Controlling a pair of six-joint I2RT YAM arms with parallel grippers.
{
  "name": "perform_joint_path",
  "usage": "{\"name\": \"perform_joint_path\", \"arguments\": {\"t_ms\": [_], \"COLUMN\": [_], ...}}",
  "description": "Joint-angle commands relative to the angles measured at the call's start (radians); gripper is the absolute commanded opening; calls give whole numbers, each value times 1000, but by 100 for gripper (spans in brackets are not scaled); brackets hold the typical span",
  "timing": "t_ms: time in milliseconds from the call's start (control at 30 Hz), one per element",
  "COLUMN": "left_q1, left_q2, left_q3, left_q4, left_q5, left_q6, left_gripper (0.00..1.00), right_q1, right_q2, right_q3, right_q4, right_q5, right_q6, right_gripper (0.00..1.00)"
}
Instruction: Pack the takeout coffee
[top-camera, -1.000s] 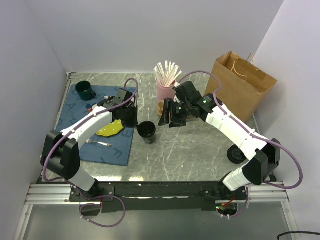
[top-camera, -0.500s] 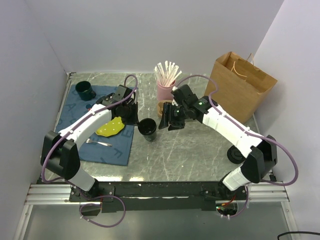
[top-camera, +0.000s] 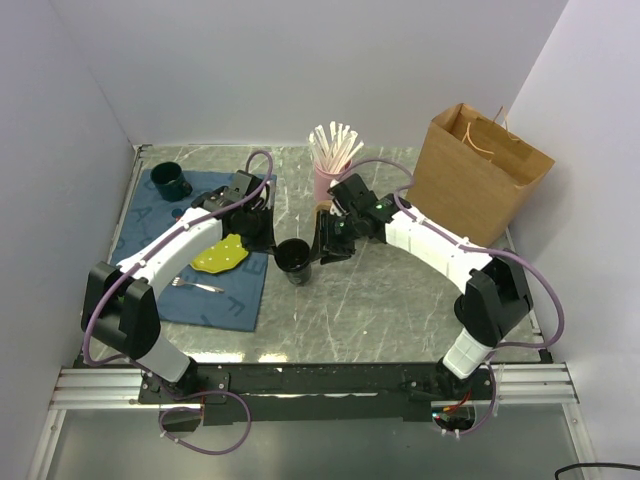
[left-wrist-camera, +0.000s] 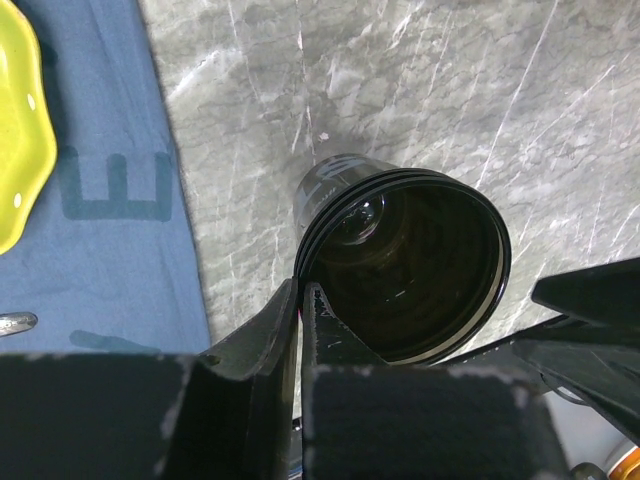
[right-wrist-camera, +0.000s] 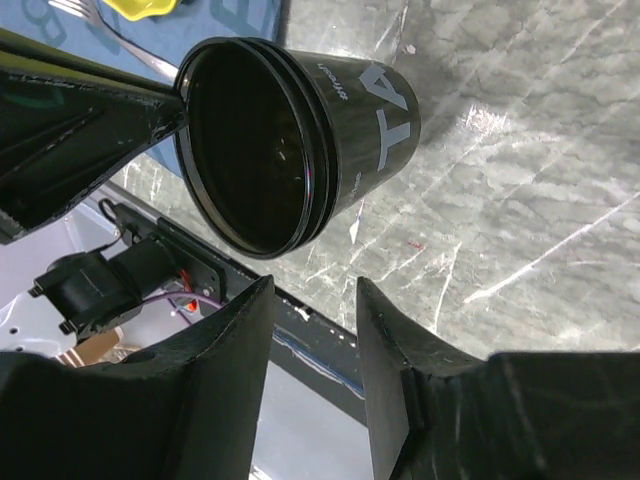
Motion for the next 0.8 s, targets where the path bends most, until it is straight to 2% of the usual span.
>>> {"name": "perform_joint_path", "arguments": {"t_ms": [0,167,200,267,333,467,500,533,633,767], "left_q1": [4,4,4,4,4,4,4,4,4,4], "left_q2": [-12,-12,-12,-9,-9,-13,-13,-13,-10,3], "left_q3": [11,13,13,11,10,1,-1,-2,-7,-2], "left_q4": [-5,-8,-7,-2,3,0,1,3,15,23], "left_q5": [15,18,18,20,31,23,20,15,29,41], "left_q6": [-4,13,14,17,19,21,19,19,27,33], "left_gripper": [8,17,16,6,1,1,5,14,24,28], "right_q1": [8,7,8,7,8,7,7,7,8,7], "right_q2": [21,44,52,69,79,86,89,90,95,93], "right_q3": [2,39,51,63,73,82,88,92,105,106], "right_q4": [50,14,10,-7,-13,-19,-21,-27,-41,-44], "right_q5": [-11,11,18,23,24,24,26,27,32,40], "right_q6": [-2,-27,-30,-36,-37,-40,-40,-42,-47,-48], "right_gripper": [46,46,46,45,45,45,44,44,44,44]}}
